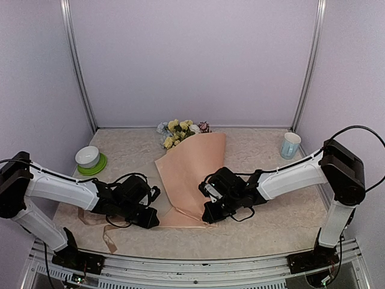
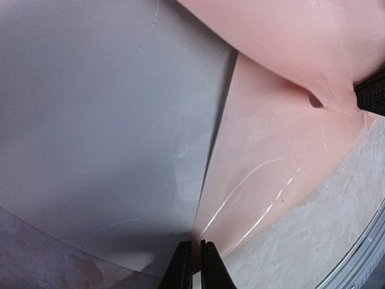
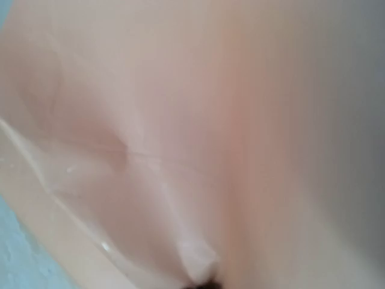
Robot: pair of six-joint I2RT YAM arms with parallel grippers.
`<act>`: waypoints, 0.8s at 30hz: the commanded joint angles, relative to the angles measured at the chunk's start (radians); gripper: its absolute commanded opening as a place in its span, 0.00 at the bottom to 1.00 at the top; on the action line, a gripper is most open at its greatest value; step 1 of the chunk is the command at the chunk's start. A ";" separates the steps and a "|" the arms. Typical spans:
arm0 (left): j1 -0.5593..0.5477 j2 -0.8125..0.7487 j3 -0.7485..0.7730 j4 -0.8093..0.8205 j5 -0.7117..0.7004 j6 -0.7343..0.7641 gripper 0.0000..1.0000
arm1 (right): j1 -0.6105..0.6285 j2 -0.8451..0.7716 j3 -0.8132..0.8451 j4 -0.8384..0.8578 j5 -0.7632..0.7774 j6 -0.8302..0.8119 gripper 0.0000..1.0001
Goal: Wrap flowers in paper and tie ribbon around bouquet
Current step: Press the fold line on the 2/3-folded wrapping paper, then pick up the two-thirds-folded wrapping paper from the center of the board.
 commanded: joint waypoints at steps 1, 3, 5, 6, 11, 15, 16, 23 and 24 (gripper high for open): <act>0.015 -0.001 -0.063 -0.211 -0.024 -0.085 0.09 | 0.013 0.045 -0.055 -0.085 0.035 -0.010 0.00; 0.018 -0.017 -0.049 -0.237 -0.039 -0.115 0.11 | 0.012 0.043 -0.060 -0.077 0.032 -0.010 0.00; 0.018 -0.056 -0.040 -0.250 -0.050 -0.155 0.16 | 0.014 0.042 -0.063 -0.070 0.026 -0.012 0.00; 0.016 -0.082 -0.038 -0.245 -0.055 -0.185 0.24 | 0.014 0.044 -0.062 -0.070 0.027 -0.012 0.00; -0.034 -0.210 0.000 -0.162 -0.085 -0.279 0.38 | 0.016 0.048 -0.060 -0.068 0.027 -0.023 0.00; -0.043 -0.157 0.046 -0.185 -0.038 -0.295 0.58 | 0.017 0.047 -0.059 -0.067 0.026 -0.029 0.00; -0.043 -0.153 0.030 -0.172 -0.020 -0.316 0.63 | 0.018 0.046 -0.058 -0.068 0.026 -0.032 0.00; -0.050 -0.269 -0.185 0.215 0.059 -0.610 0.75 | 0.019 0.039 -0.051 -0.055 0.019 -0.032 0.00; -0.052 -0.268 -0.189 0.251 0.037 -0.640 0.76 | 0.020 0.040 -0.051 -0.048 0.013 -0.031 0.00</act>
